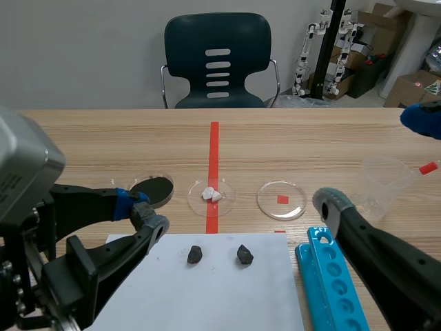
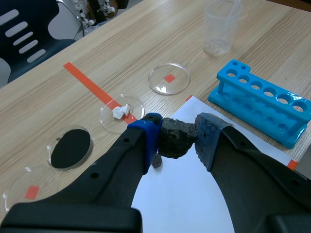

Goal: Put the mineral in the empty petri dish

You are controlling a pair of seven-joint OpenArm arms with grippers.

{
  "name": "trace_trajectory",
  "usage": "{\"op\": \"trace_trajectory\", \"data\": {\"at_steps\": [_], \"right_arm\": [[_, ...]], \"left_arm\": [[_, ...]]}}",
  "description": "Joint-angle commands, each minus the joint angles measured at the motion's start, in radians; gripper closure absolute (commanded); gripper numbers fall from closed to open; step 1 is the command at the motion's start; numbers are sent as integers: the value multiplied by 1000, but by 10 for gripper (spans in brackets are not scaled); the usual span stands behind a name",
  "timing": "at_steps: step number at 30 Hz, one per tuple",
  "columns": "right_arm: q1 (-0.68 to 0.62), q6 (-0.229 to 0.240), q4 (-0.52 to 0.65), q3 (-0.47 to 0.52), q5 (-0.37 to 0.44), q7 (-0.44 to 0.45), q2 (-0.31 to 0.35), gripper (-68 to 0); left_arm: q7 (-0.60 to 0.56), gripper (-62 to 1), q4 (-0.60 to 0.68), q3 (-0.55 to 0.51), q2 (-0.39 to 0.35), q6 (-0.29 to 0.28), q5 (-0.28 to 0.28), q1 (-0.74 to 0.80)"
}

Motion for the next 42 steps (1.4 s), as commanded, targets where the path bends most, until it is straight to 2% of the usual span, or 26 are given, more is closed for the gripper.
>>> {"op": "trace_trajectory", "data": {"at_steps": [1, 38, 42], "right_arm": [[-2, -2, 12, 7, 14, 14, 4, -679], [-2, -2, 12, 7, 14, 14, 4, -679], [-2, -2, 12, 7, 14, 14, 4, -679]], "left_arm": [[-14, -126, 12, -2, 3, 2, -3, -3], [-6, -126, 11, -2, 3, 2, -3, -3], [21, -126, 11, -2, 3, 12, -4, -3]]}}
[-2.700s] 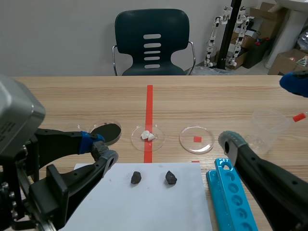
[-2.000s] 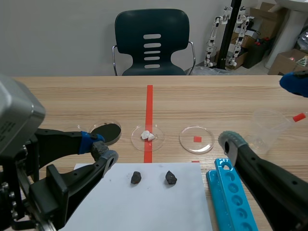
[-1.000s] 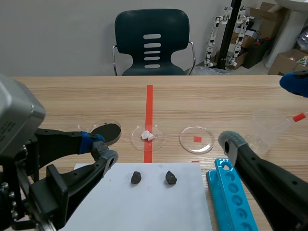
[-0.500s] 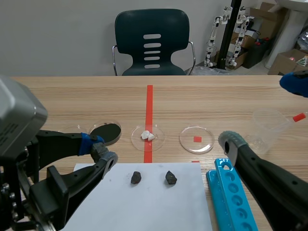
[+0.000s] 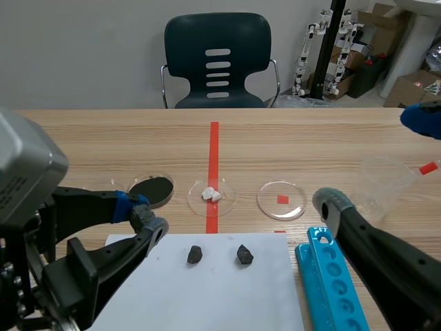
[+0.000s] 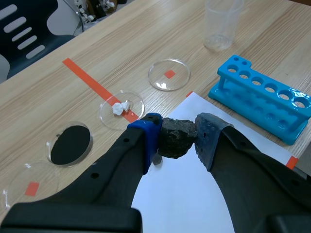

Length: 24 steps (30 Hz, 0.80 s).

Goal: Put the mineral in the empty petri dish

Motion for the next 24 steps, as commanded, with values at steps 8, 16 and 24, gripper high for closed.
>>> {"op": "trace_trajectory", "data": {"at_steps": [8, 16, 24], "right_arm": [[-2, -2, 12, 7, 14, 14, 4, -679], [-2, -2, 12, 7, 14, 14, 4, -679], [-2, -2, 12, 7, 14, 14, 4, -679]], "left_arm": [[170, -126, 8, -2, 42, 87, -23, -28], [374, -126, -82, -2, 105, 138, -111, -159], [468, -126, -260, -2, 188, 176, -152, -300]]}}
